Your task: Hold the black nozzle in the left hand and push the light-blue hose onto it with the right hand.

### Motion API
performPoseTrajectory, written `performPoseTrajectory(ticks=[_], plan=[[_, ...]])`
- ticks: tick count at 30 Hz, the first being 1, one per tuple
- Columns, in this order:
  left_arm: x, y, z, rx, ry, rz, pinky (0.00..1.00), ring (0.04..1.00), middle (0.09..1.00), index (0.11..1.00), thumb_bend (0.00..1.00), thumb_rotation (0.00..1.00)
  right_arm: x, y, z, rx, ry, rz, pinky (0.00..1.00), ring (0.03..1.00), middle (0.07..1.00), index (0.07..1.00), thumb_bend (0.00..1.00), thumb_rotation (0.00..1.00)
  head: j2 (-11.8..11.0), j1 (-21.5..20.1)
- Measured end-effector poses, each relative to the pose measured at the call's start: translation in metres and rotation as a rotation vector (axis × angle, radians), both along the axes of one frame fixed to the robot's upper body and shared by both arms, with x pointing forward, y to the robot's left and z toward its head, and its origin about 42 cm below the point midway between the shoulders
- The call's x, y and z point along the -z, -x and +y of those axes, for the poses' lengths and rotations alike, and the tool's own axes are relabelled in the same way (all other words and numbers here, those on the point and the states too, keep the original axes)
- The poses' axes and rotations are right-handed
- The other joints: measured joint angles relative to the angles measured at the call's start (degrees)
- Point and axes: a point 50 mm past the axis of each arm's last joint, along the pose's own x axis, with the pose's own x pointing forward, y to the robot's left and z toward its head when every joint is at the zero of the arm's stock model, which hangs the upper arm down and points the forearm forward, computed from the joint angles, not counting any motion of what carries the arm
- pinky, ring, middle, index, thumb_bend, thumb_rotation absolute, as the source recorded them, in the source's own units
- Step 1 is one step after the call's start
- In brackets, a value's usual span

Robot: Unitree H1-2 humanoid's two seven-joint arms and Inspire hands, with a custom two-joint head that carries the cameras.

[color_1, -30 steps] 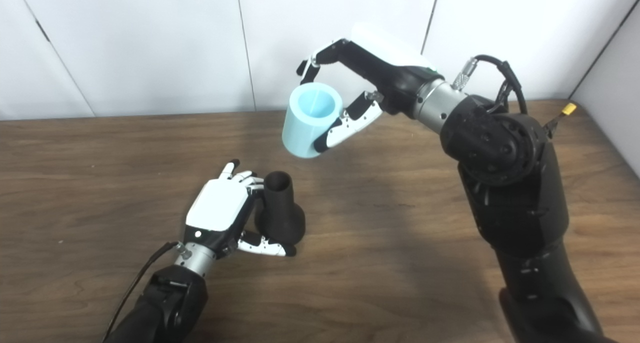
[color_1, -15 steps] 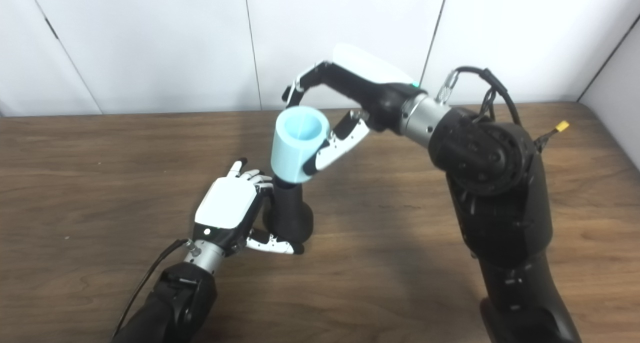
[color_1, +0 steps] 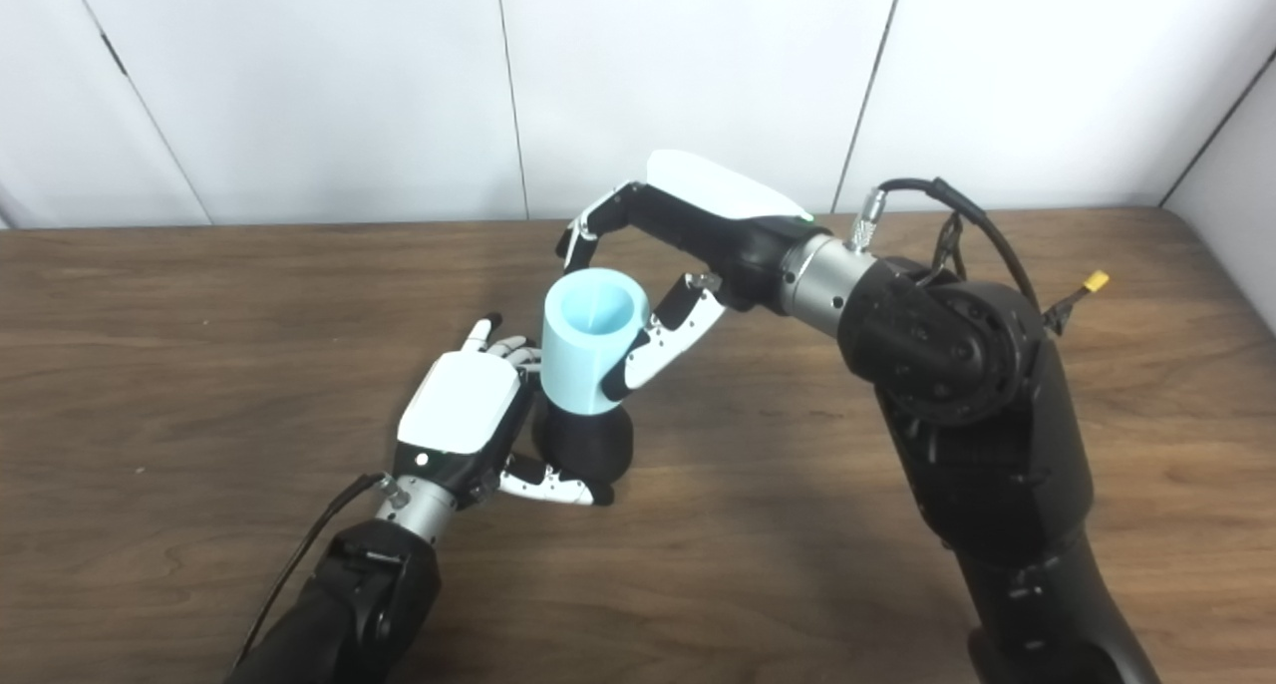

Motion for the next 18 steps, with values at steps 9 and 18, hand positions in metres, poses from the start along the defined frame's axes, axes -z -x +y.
performPoseTrajectory(ticks=[9,18], plan=[[-0.0001,0.0001,-0.0008,-0.003,0.000,-0.001,1.00,0.856,0.768,0.478,0.53,0.06,-0.0010,-0.0004,0.0016,0.014,-0.012,-0.021,0.91,0.812,0.752,0.483,0.52,0.14,0.2,-0.1],[0.0000,0.0003,-0.0014,-0.003,0.002,0.000,1.00,0.853,0.774,0.478,0.53,0.06,-0.0093,-0.0018,0.0047,-0.009,0.005,-0.053,0.93,0.814,0.746,0.483,0.52,0.14,0.4,-0.7]])
